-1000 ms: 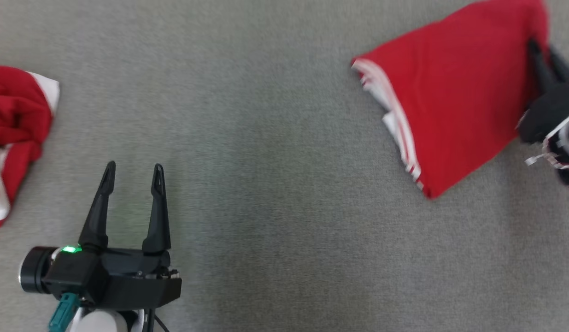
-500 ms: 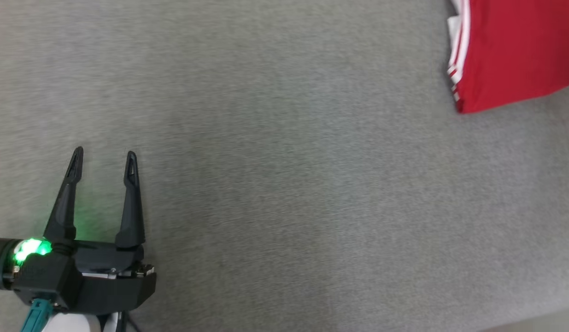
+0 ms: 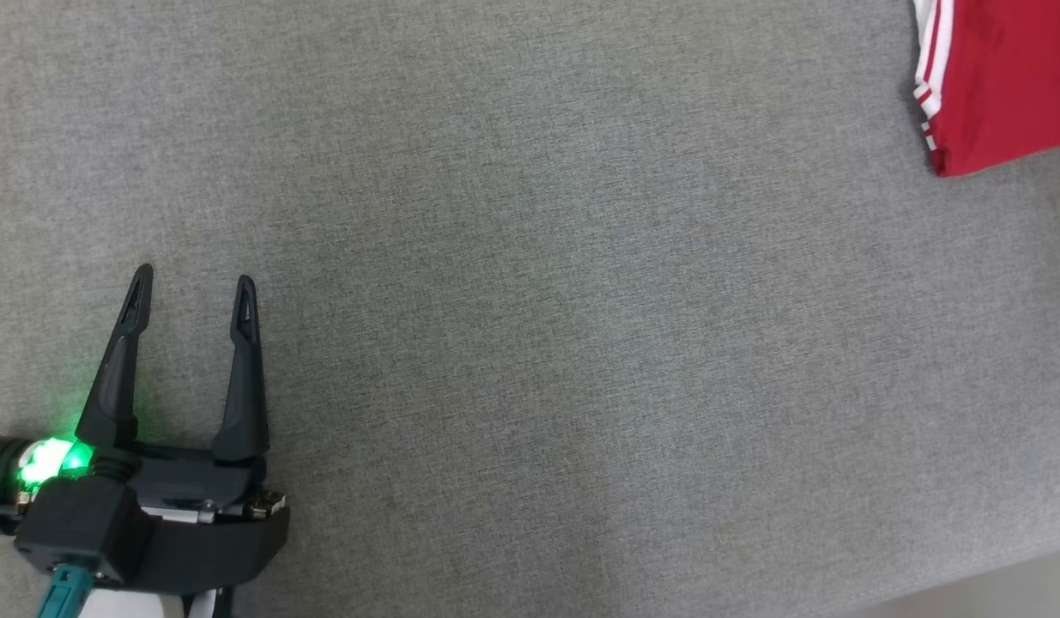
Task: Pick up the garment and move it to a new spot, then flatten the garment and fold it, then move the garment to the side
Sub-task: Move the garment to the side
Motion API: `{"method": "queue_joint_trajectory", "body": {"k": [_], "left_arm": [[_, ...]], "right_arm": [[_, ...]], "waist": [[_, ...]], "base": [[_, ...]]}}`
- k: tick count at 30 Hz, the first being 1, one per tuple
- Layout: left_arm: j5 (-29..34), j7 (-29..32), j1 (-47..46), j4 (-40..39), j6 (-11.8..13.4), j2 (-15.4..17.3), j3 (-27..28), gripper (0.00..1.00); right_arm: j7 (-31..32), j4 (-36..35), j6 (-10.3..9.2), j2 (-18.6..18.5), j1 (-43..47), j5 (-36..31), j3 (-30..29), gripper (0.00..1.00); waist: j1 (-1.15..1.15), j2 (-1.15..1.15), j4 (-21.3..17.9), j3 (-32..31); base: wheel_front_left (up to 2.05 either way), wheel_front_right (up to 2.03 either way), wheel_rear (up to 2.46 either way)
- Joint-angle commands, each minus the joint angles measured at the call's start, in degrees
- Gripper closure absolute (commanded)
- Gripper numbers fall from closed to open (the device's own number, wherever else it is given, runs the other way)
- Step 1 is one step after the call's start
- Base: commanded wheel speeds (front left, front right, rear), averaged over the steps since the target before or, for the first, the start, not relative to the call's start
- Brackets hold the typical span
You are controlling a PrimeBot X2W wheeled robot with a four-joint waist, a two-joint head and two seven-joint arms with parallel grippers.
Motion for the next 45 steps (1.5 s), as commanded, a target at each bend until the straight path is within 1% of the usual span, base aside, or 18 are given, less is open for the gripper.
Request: {"method": "queue_joint_trajectory", "body": {"k": [1, 2, 6, 9, 16, 23, 27, 30, 32, 33, 34, 35, 39, 45], "left_arm": [[-0.15, -0.13, 0.73, 0.55, -0.02, 0.14, 0.06, 0.0], [-0.17, -0.13, 0.66, 0.62, 0.0, 0.1, 0.09, 0.0], [-0.49, -0.13, 0.28, 1.07, 0.18, -0.51, -0.01, 0.0], [-1.0, -0.14, 0.91, 1.64, 0.16, -0.96, 0.41, 0.0], [-1.83, -0.15, 3.05, 3.58, 0.52, -1.97, 1.49, 0.0], [-2.85, -0.15, 6.59, 5.04, 0.82, -3.14, 3.05, 0.0], [-3.31, -0.15, 8.39, 5.74, 0.99, -3.56, 3.68, 0.0], [-3.73, -0.15, 9.29, 6.39, 1.01, -3.96, 3.82, 0.0], [-3.9, -0.15, 9.89, 7.01, 0.92, -4.16, 3.78, 0.0], [-3.9, -0.15, 9.89, 7.01, 0.92, -4.16, 3.78, 0.0], [-4.14, -0.15, 10.41, 7.35, 0.86, -4.32, 3.66, 0.0], [-4.14, -0.15, 10.41, 7.35, 0.86, -4.32, 3.66, 0.0], [-4.47, -0.16, 11.49, 8.3, 0.77, -4.52, 3.79, 0.0], [-4.52, -0.15, 12.87, 9.08, 0.62, -4.64, 4.36, 0.0]], "right_arm": [[-0.14, 0.48, -0.15, -0.24, -0.87, -0.45, 0.17, 0.71], [-0.42, 1.12, -0.15, -0.14, -1.41, -0.6, 0.04, 0.0], [-1.71, 3.64, -0.15, -0.04, -2.73, -1.93, -0.77, 0.0], [-4.1, 4.85, -0.15, 1.24, -2.47, -2.78, -1.0, 0.0], [-9.88, 2.82, -0.15, 4.7, 1.16, -1.57, -1.68, 0.0], [-11.65, -3.78, -0.15, 8.95, 9.18, -1.54, -3.85, 0.0], [-11.68, -10.22, -0.15, 12.21, 16.76, -2.67, -8.19, 0.0], [-11.62, -14.83, -0.15, 15.35, 23.47, -3.65, -11.65, 0.0], [-11.62, -17.62, -0.15, 17.42, 27.93, -4.35, -13.48, 0.0], [-11.62, -17.62, -0.15, 17.42, 27.93, -4.35, -13.48, 0.0], [-11.63, -20.29, -0.15, 19.45, 32.38, -5.11, -14.87, 0.0], [-11.63, -20.29, -0.15, 19.45, 32.38, -5.11, -14.87, 0.0], [-11.62, -25.2, -0.15, 23.03, 40.27, -5.9, -17.03, 0.0], [-11.36, -31.52, -0.15, 27.16, 49.75, -6.43, -19.04, 0.0]], "waist": [[0.0, 0.0, 0.2, 0.12], [0.0, 0.0, 0.29, 0.16], [0.0, 0.0, 0.93, -0.51], [0.0, 0.0, 1.22, -2.49], [0.0, 0.0, 2.0, -8.97], [0.0, 0.0, 3.82, -16.46], [0.0, 0.0, 5.55, -20.07], [0.0, 0.0, 6.95, -22.43], [0.0, 0.0, 7.85, -23.74], [0.0, 0.0, 7.85, -23.74], [0.0, 0.0, 8.72, -24.91], [0.0, 0.0, 8.72, -24.91], [0.0, 0.0, 10.08, -26.9], [0.0, 0.0, 11.14, -29.25]], "base": [[0.0, 0.0, 0.0], [0.0, 0.0, 0.0], [0.0, 0.0, 0.0], [0.0, 0.0, 0.0], [0.0, 0.0, 0.0], [0.0, 0.0, 0.0], [0.0, 0.0, 0.0], [0.0, 0.0, 0.0], [0.0, 0.0, 0.0], [0.0, 0.0, 0.0], [0.0, 0.0, 0.0], [0.0, 0.0, 0.0], [0.0, 0.0, 0.0], [0.0, 0.0, 0.0]]}}
